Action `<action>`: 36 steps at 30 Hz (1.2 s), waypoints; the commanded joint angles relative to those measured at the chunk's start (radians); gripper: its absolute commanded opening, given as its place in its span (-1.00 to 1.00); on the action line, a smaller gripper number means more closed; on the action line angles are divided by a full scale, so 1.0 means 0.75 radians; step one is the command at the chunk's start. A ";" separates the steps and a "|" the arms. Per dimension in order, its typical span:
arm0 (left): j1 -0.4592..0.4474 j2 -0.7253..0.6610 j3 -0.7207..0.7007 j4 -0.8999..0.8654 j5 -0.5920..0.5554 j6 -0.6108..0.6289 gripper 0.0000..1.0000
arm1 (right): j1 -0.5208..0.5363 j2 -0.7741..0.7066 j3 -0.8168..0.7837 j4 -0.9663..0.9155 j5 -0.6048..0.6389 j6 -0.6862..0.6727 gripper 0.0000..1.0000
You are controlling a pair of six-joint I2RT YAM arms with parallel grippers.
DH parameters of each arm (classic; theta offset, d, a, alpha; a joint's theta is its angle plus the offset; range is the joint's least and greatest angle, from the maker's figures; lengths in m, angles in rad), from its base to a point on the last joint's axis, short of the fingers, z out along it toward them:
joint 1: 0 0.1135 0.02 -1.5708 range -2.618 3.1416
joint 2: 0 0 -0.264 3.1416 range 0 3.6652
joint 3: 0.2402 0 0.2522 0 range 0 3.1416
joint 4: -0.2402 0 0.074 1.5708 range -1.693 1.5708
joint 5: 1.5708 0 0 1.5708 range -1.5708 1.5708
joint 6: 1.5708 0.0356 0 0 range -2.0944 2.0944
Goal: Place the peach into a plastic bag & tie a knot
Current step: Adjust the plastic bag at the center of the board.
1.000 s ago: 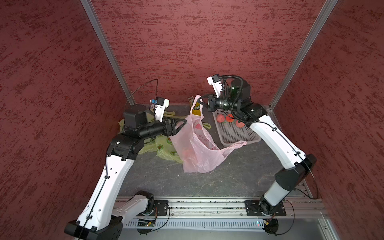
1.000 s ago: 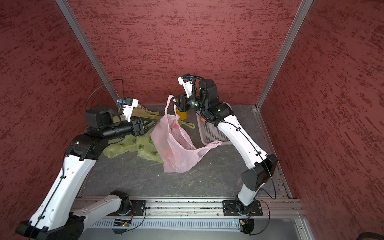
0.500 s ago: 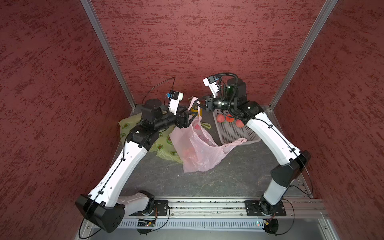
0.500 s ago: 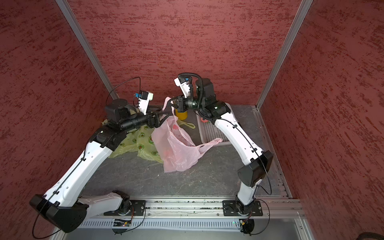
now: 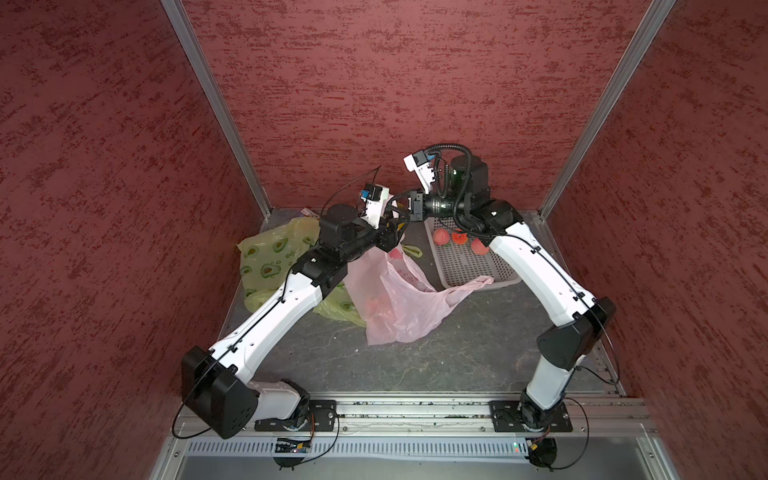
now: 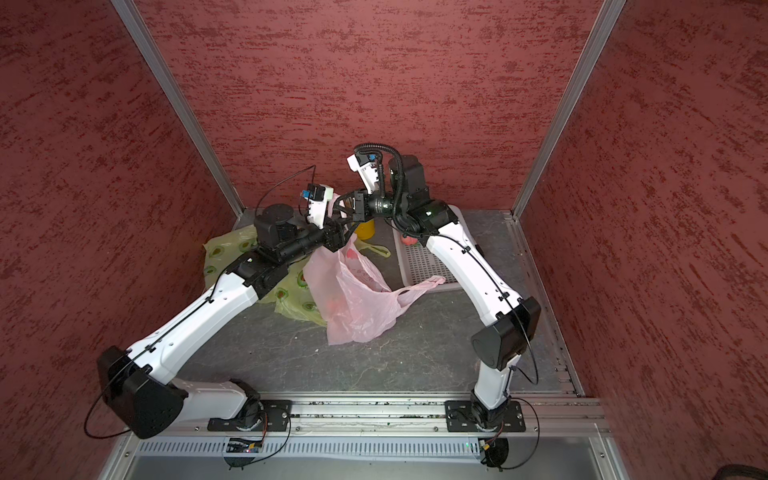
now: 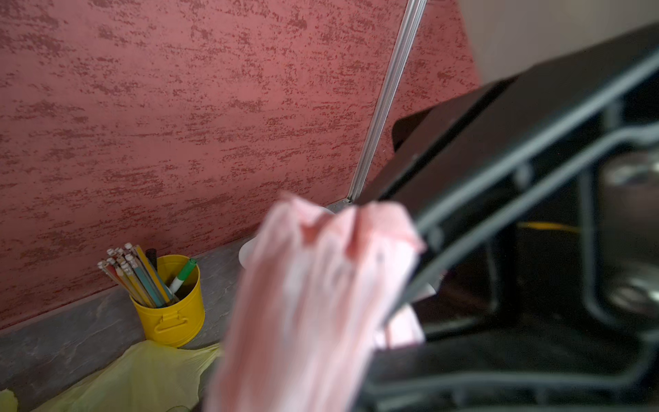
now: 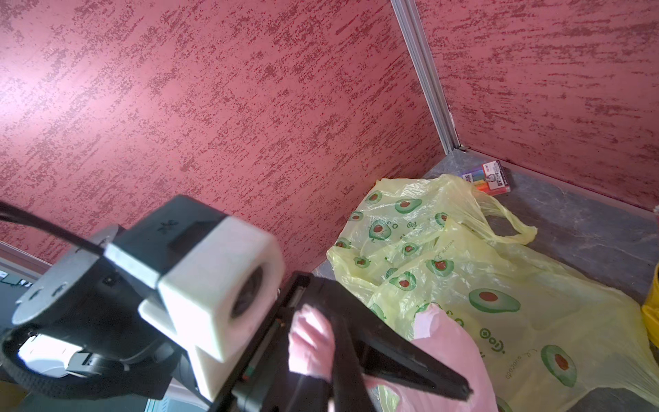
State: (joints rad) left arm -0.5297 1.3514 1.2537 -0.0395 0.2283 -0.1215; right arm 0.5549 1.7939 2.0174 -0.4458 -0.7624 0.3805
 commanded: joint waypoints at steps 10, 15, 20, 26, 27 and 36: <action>0.029 -0.031 -0.169 0.158 -0.055 -0.096 -0.64 | 0.005 -0.024 0.040 0.004 0.106 -0.001 -1.00; 0.086 -0.100 -0.259 0.181 0.013 -0.132 -0.80 | -0.010 -0.035 0.044 -0.041 0.219 -0.003 -1.00; 0.137 -0.155 -0.312 0.181 0.087 -0.151 -1.00 | -0.021 -0.032 0.043 -0.073 0.313 0.003 -1.00; 0.177 -0.174 -0.326 0.147 0.084 -0.179 -1.00 | -0.030 -0.060 0.029 -0.163 0.490 -0.005 -0.20; 0.183 -0.176 -0.321 0.136 0.074 -0.180 -1.00 | -0.031 -0.085 0.013 -0.182 0.526 -0.013 -0.05; 0.219 -0.195 -0.305 0.081 0.035 -0.192 -1.00 | -0.034 -0.589 -0.447 -0.458 1.056 0.033 0.85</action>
State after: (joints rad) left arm -0.3771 1.2297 1.0210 0.0380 0.2619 -0.2573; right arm 0.5327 1.4727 1.7546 -0.6968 -0.1616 0.3782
